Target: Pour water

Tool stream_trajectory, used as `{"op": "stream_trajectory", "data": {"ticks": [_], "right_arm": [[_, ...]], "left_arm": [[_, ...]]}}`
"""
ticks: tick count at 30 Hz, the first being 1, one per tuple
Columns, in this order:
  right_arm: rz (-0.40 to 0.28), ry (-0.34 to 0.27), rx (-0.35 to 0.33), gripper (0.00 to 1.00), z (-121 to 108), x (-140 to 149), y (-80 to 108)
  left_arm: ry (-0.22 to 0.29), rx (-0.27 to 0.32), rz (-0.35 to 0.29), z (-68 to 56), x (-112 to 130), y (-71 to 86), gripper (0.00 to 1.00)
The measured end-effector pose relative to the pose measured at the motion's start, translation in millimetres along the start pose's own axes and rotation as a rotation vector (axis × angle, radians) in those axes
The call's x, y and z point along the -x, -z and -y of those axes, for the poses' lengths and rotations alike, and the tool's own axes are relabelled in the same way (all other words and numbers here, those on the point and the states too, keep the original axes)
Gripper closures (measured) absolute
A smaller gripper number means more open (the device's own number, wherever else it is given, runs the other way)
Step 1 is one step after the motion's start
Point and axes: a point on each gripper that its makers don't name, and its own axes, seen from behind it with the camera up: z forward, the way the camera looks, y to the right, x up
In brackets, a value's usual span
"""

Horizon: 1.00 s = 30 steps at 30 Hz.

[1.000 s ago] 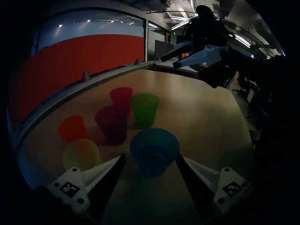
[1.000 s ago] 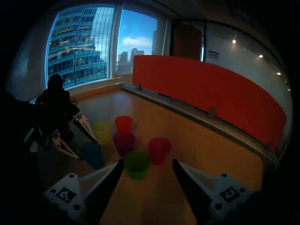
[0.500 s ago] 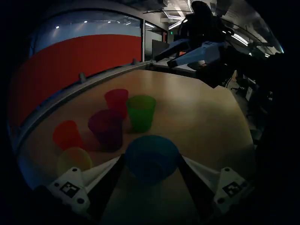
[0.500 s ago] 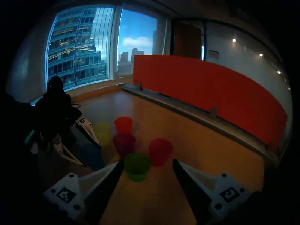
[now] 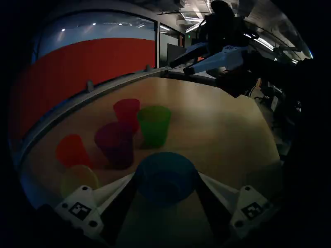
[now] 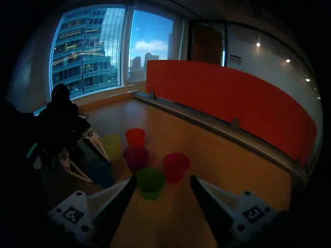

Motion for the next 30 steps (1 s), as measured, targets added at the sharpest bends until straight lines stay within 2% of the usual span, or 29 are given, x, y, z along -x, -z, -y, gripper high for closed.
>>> {"op": "stream_trajectory", "data": {"ticks": [18,30], "right_arm": [[0.02,0.014,-0.013,0.0,6,10,-14.6],[0.054,0.024,-0.03,0.0,16,32,-35.7]], "left_arm": [[-0.007,0.001,0.0,1.8,-2,2.6,0.11],[0.003,-0.009,-0.039,3.8,-17,15.3,0.11]]}}
